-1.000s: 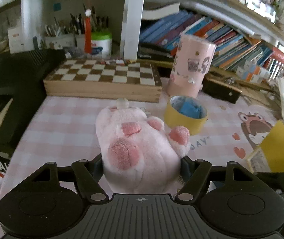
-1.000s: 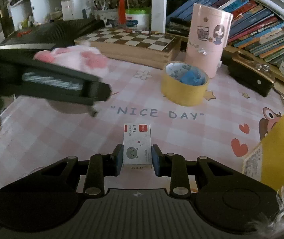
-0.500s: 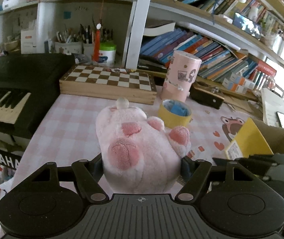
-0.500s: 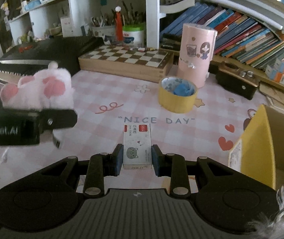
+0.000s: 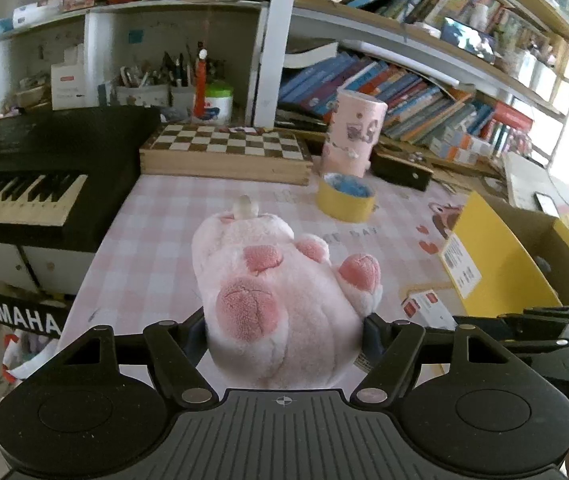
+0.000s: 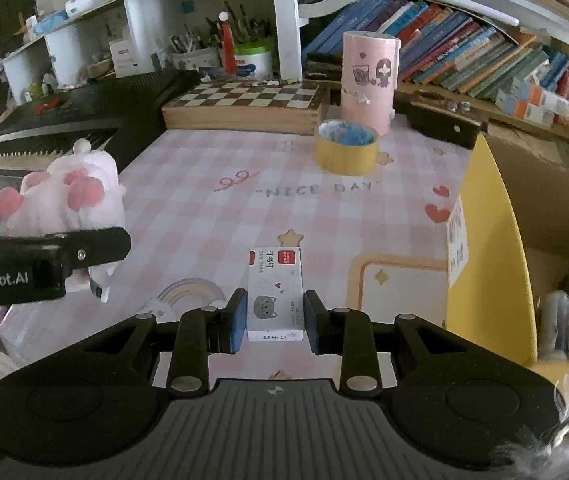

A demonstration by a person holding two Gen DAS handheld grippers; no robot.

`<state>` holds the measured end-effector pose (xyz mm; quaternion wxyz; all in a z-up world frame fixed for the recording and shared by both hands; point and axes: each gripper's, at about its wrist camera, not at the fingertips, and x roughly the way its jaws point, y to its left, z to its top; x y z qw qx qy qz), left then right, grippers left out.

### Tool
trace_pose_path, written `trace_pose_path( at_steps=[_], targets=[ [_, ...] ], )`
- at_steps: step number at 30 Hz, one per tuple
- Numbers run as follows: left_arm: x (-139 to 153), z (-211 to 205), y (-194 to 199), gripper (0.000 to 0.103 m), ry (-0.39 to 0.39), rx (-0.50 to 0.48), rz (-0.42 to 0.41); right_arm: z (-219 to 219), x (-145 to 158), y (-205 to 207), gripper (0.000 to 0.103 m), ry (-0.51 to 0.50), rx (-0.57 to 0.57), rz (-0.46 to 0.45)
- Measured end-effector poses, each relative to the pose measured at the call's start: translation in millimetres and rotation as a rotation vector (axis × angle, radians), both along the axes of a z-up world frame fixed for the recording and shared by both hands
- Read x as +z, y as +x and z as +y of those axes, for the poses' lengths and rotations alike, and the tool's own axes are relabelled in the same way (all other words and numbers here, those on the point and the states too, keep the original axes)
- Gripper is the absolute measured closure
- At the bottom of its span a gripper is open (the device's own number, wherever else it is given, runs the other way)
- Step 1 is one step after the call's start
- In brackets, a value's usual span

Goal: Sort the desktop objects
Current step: 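Carry the white box and plush pig in both grippers over the yellow box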

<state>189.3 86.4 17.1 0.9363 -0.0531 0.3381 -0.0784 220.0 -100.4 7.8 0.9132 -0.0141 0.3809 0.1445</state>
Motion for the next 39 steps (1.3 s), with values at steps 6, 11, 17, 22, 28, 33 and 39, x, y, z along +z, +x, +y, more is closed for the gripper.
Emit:
trace_pose_path(
  at_steps=[6, 11, 17, 22, 28, 33, 39],
  targets=[
    [0, 10, -27, 0.03, 0.006, -0.049, -0.001, 14, 0, -30, 0.075, -0.004, -0.025, 0.002],
    [0, 19, -47, 0.03, 0.006, -0.084, -0.003, 26, 0, -57, 0.075, -0.007, -0.045, 0.003],
    [1, 26, -70, 0.03, 0.006, -0.12, 0.001, 37, -1, -86, 0.075, -0.009, -0.071, 0.005],
    [0, 29, -89, 0.03, 0.019, -0.158, 0.004, 43, -2, -109, 0.075, -0.003, -0.096, 0.004],
    [-4, 29, -109, 0.03, 0.029, -0.2, 0.024, 50, -6, -136, 0.075, -0.001, -0.113, 0.009],
    [-9, 24, -121, 0.03, 0.023, -0.242, 0.035, 49, -11, -156, 0.075, 0.001, -0.145, 0.033],
    [-10, 13, -127, 0.03, 0.008, -0.304, 0.039, 37, -14, -177, 0.075, 0.005, -0.215, 0.05]
  ],
)
